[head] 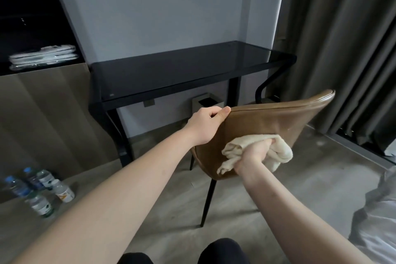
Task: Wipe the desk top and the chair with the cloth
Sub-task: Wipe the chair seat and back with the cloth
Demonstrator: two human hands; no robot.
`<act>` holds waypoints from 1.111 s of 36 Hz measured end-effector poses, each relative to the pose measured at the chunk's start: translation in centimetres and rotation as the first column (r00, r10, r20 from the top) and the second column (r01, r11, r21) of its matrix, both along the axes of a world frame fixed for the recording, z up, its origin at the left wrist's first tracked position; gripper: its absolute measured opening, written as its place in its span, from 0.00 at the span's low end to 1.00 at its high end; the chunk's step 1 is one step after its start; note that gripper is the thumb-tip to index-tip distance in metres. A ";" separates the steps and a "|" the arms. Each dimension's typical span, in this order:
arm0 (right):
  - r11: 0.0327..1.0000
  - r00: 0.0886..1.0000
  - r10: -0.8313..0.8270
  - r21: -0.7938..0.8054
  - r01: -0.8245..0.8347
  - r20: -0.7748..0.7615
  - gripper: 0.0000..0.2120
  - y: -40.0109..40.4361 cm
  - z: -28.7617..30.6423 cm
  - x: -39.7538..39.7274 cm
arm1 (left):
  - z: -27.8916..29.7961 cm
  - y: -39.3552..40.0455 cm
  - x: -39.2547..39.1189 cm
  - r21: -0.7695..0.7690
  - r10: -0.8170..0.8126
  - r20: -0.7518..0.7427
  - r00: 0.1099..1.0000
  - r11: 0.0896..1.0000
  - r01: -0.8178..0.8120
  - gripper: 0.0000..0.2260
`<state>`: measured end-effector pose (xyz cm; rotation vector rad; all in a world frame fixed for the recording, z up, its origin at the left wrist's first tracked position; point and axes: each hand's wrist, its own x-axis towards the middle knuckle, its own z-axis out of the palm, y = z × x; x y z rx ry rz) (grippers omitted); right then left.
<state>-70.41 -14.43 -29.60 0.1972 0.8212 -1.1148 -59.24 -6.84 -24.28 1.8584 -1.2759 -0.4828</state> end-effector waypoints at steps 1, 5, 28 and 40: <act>0.998 0.998 -0.045 -0.049 0.043 -0.040 0.35 -0.2 -1.2 0.3 | -0.1 -0.1 0.1 -0.009 -0.006 -0.002 1.000 1.000 0.006 0.24; 0.963 0.883 0.268 0.103 -0.247 -0.386 0.48 -2.3 -7.9 1.2 | -0.4 -0.4 0.5 -0.030 -0.043 -0.013 0.999 0.999 0.043 0.23; 0.528 0.490 -0.409 -0.638 -0.561 -0.770 0.39 5.7 3.4 -4.4 | 1.5 2.0 -0.9 0.035 -0.002 0.017 1.000 0.999 0.001 0.24; 0.681 0.566 -0.361 -0.624 -0.383 -0.741 0.40 4.5 -2.2 -1.0 | 0.7 2.7 0.8 0.015 -0.009 0.004 1.000 1.000 0.009 0.23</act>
